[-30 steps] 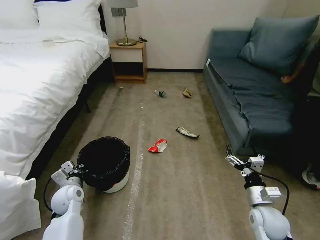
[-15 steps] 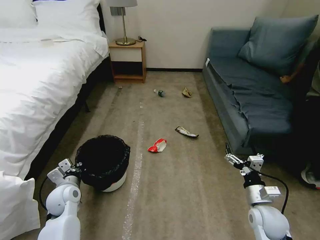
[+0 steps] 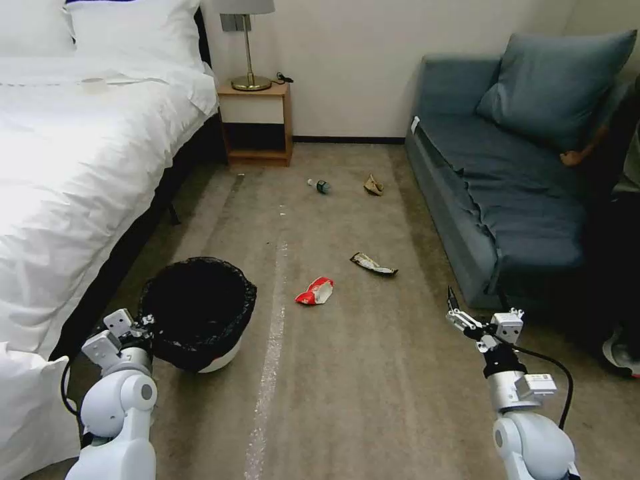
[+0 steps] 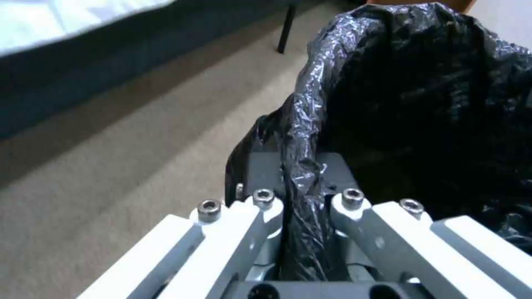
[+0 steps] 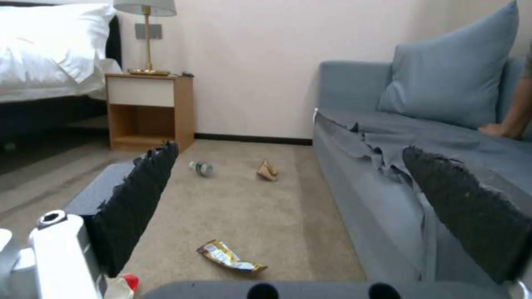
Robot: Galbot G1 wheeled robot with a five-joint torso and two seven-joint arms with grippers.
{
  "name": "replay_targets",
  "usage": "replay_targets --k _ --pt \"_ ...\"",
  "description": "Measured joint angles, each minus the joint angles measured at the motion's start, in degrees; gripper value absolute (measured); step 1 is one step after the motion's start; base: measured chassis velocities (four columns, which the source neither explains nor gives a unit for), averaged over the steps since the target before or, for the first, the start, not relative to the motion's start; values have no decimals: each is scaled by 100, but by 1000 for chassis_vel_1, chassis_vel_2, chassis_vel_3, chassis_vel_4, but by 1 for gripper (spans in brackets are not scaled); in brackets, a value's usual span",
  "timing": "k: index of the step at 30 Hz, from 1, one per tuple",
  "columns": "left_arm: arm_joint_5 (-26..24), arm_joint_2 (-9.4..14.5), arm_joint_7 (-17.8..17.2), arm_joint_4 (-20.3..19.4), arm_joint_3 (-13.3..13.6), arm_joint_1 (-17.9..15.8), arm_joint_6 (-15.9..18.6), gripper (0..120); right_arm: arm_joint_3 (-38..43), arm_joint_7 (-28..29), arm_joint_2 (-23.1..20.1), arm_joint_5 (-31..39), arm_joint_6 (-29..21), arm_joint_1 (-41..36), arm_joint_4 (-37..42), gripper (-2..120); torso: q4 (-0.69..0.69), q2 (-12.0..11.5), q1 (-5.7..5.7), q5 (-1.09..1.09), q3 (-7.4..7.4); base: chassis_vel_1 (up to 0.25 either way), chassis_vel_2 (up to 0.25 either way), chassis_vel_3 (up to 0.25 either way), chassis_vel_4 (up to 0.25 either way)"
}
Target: Pick up the trash bin, then pick up the garbage on the floor and place it into the trash bin.
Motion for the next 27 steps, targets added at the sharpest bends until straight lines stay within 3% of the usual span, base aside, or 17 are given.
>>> replay_targets --k 15,23,27 --pt "611 72 290 -750 129 290 32 5 -271 473 -16 -76 -115 57 39 100 0 0 0 1 0 0 0 0 0" --pt "728 97 287 -940 177 309 95 5 -375 698 -28 -99 -268 42 94 100 0 0 0 0 0 0 0 0 0" --pt "801 107 283 -1038 192 311 96 5 -376 691 -30 -200 -78 107 -11 100 0 0 0 0 0 0 0 0 0"
